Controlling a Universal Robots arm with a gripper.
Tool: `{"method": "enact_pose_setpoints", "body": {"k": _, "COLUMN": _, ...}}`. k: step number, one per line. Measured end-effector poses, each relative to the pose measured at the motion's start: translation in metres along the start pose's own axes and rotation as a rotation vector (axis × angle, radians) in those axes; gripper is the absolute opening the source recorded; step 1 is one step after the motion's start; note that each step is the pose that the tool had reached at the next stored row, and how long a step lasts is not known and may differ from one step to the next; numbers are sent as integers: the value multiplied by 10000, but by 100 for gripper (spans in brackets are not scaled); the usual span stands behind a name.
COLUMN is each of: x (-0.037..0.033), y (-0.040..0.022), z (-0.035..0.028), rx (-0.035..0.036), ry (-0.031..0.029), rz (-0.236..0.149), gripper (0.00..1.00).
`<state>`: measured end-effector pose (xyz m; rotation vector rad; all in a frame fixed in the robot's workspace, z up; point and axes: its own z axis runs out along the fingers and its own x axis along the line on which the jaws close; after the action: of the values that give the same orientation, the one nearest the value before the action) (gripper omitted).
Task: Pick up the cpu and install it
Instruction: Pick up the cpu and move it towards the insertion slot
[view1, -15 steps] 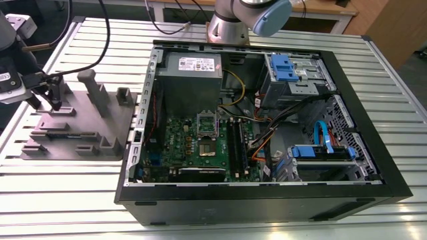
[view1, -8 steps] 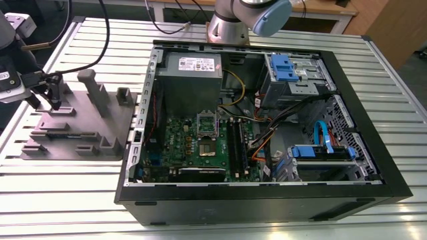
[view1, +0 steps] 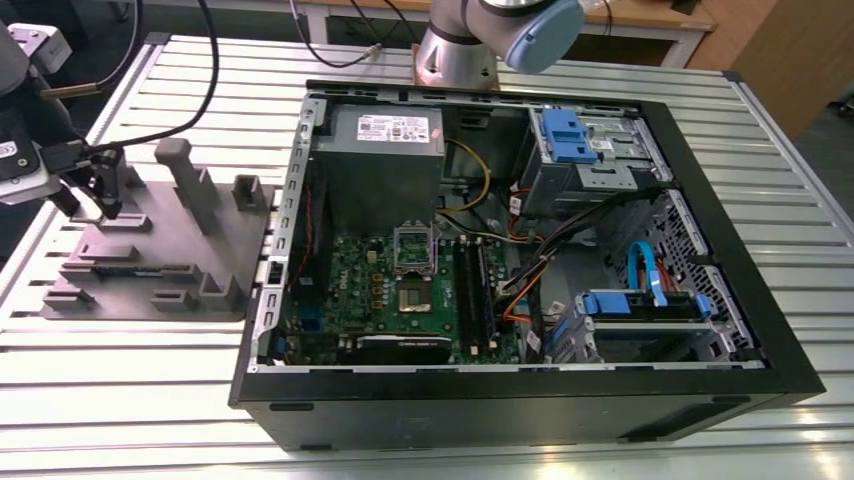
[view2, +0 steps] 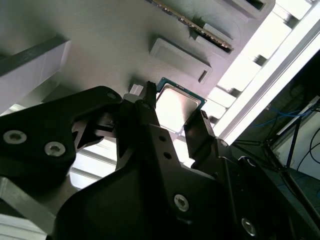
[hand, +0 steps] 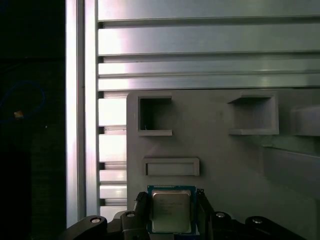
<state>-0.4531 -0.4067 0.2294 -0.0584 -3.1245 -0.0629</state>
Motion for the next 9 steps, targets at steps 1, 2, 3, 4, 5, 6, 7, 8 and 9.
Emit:
{"method": "enact_pose_setpoints", "body": {"k": 1, "x": 0, "y": 0, "z": -2, "rx": 0, "ry": -1, "rz": 0, "gripper": 47}}
{"method": "enact_pose_setpoints", "body": {"k": 2, "x": 0, "y": 0, "z": -5, "rx": 0, "ry": 0, "rz": 0, "gripper": 47}}
{"method": "enact_pose_setpoints", "body": {"k": 3, "x": 0, "y": 0, "z": -9, "rx": 0, "ry": 0, "rz": 0, "gripper": 47}}
{"method": "enact_pose_setpoints", "body": {"k": 4, "x": 0, "y": 0, "z": -11, "rx": 0, "ry": 0, "rz": 0, "gripper": 47}}
{"method": "enact_pose_setpoints", "body": {"k": 5, "x": 0, "y": 0, "z": -12, "rx": 0, "ry": -1, "rz": 0, "gripper": 47}}
{"method": "enact_pose_setpoints", "body": {"k": 6, "x": 0, "y": 1, "z": -15, "rx": 0, "ry": 0, "rz": 0, "gripper": 47}}
{"method": "enact_pose_setpoints", "body": {"k": 7, "x": 0, "y": 1, "z": -19, "rx": 1, "ry": 0, "rz": -1, "gripper": 47}}
{"method": "enact_pose_setpoints", "body": {"k": 8, "x": 0, "y": 1, "z": -20, "rx": 0, "ry": 0, "rz": -1, "gripper": 47}}
{"method": "enact_pose_setpoints", "body": {"k": 9, "x": 1, "y": 2, "z": -20, "rx": 0, "ry": 1, "rz": 0, "gripper": 47}}
